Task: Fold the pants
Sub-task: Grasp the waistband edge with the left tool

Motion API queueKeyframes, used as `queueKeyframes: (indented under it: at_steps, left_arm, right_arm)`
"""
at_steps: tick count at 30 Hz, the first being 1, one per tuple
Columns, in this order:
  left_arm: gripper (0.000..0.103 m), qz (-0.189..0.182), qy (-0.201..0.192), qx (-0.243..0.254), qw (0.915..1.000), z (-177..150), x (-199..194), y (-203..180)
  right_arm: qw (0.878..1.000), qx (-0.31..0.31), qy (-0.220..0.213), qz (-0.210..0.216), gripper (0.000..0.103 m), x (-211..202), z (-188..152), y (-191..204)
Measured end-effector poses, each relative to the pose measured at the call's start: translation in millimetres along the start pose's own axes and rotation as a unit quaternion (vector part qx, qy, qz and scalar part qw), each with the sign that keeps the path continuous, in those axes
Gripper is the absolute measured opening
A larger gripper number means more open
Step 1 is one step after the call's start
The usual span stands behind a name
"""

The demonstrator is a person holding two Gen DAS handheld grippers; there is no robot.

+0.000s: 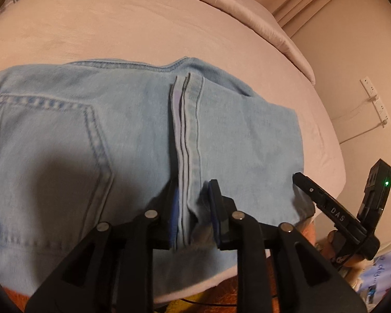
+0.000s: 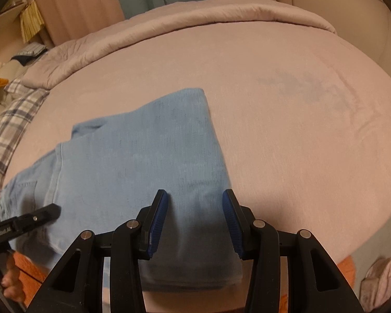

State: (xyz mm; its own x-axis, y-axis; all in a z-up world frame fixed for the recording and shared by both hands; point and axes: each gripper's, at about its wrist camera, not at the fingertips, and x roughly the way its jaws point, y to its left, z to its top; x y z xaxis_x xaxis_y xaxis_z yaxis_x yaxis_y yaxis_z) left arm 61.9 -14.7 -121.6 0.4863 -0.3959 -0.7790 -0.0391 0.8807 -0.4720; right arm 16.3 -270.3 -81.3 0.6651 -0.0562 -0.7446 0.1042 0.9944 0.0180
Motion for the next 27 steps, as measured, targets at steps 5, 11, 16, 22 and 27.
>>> queueKeyframes:
  at_steps: [5, 11, 16, 22, 27]
  left_arm:
    - [0.031, 0.005, 0.01, -0.003, 0.9999, -12.8, -5.4, -5.1]
    - [0.033, -0.011, 0.015, -0.022, 0.9996, -20.4, -28.2, 0.0]
    - [0.071, 0.022, -0.082, -0.037, 0.9957, -6.9, -79.6, 12.1]
    - [0.089, 0.096, -0.183, -0.106, 0.9726, 1.5, -128.0, 60.7]
    - [0.094, 0.125, -0.197, -0.183, 0.9549, -10.1, -137.2, 111.6]
  right_arm:
    - [1.0, 0.006, 0.003, 0.003, 0.046, -7.8, -14.8, -8.3]
    - [0.999, 0.03, 0.027, 0.027, 0.046, -13.7, -22.2, -23.2]
    - [0.998, 0.046, 0.029, 0.038, 0.046, -24.7, -19.7, -31.6]
    - [0.998, 0.054, -0.016, 0.027, 0.076, -45.0, -12.0, -31.4]
    - [0.997, 0.054, -0.026, 0.046, 0.077, -46.0, -6.2, -21.2]
